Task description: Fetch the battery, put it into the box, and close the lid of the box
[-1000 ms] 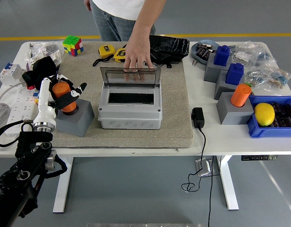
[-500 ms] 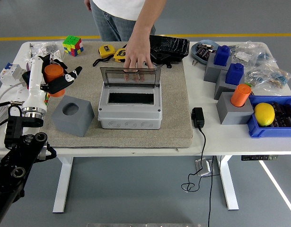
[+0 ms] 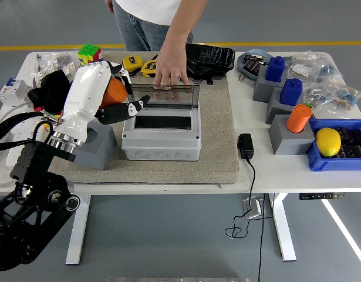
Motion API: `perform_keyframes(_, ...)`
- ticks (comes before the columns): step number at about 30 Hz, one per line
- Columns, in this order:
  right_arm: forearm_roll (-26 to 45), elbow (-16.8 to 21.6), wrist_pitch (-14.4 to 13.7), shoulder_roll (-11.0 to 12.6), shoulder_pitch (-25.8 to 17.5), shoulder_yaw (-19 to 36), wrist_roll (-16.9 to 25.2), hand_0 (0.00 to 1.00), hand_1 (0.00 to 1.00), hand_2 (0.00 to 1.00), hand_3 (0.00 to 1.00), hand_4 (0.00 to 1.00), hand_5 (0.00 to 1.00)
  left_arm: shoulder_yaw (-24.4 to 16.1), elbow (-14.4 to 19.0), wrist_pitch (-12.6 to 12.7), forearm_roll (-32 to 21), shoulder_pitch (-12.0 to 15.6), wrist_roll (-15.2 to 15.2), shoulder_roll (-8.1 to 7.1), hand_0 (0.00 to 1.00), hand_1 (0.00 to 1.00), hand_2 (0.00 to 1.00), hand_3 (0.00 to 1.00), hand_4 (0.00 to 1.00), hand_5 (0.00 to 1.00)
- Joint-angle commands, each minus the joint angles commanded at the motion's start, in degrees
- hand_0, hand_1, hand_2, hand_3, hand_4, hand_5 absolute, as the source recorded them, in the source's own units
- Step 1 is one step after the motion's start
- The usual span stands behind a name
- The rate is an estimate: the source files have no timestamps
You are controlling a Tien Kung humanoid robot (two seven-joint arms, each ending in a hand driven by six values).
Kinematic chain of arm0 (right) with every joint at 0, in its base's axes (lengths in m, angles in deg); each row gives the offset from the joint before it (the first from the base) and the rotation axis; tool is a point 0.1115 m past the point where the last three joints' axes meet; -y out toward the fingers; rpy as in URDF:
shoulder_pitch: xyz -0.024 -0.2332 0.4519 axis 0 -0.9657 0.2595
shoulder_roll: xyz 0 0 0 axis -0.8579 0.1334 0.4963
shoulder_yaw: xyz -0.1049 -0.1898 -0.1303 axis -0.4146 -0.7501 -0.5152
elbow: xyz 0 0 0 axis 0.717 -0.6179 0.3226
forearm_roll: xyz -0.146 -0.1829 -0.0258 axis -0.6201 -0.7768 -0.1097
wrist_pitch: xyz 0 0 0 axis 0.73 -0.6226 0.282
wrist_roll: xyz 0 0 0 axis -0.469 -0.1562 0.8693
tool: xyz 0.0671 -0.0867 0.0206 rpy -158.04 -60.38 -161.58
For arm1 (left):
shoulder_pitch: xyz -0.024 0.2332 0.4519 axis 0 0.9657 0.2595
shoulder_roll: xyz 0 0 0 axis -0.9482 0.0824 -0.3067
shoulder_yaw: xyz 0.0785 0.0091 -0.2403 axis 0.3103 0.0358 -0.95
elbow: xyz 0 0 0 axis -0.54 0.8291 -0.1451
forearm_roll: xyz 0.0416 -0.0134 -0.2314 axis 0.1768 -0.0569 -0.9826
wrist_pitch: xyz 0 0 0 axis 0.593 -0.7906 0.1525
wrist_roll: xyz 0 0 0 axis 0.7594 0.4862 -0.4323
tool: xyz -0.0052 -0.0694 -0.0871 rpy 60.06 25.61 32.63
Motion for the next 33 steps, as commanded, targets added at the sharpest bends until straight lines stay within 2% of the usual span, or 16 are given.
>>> perform_keyframes(1, -0.05, 0.00, -0.01, 0.06, 0.05, 0.03, -0.03, 0.853, 0.791, 0.743, 0.773, 0.998, 0.998, 1.44, 0.47, -0.48, 2.17, -0.37, 0.55, -0.44, 0.107, 0.086, 0.107, 0.107, 0.701, 0.175)
perform_keyframes(4, -0.50, 0.00, -0.06, 0.23, 0.18, 0.34, -0.15, 0.853, 0.791, 0.743, 0.773, 0.998, 0.998, 5.71, 0.62, -1.81, 2.19, -1.73, 2.03, -1.26, 0.107, 0.086, 0.107, 0.107, 0.701, 0.175)
perform_keyframes(14, -0.76, 0.00, -0.15, 0.78, 0.51, -0.49, -0.44, 0.853, 0.791, 0.743, 0.774, 0.998, 0.998, 15.35, -6.74, -2.20, 2.19, -7.33, 3.12, -0.89, 0.109, 0.087, 0.109, 0.107, 0.658, 0.176)
perform_keyframes(24, -1.24, 0.00, -0.26, 0.85, 0.74, -0.72, -0.65, 0.853, 0.791, 0.744, 0.772, 0.998, 0.998, 21.40, -15.82, -2.57, 2.19, -13.35, 2.98, 1.74, 0.112, 0.089, 0.111, 0.107, 0.650, 0.173)
perform_keyframes(28, -1.16, 0.00, -0.34, 0.87, 0.89, -0.99, -0.58, 0.853, 0.791, 0.744, 0.772, 0.998, 0.998, 22.56, -19.59, -2.70, 2.19, -14.76, 2.88, 2.78, 0.112, 0.089, 0.111, 0.107, 0.650, 0.173)
perform_keyframes(33, -2.38, 0.00, -0.45, 0.92, 0.93, -0.21, -0.90, 0.854, 0.791, 0.743, 0.774, 0.998, 0.998, 22.93, -24.28, -2.87, 2.19, -16.33, 2.95, 5.63, 0.112, 0.090, 0.111, 0.107, 0.647, 0.175)
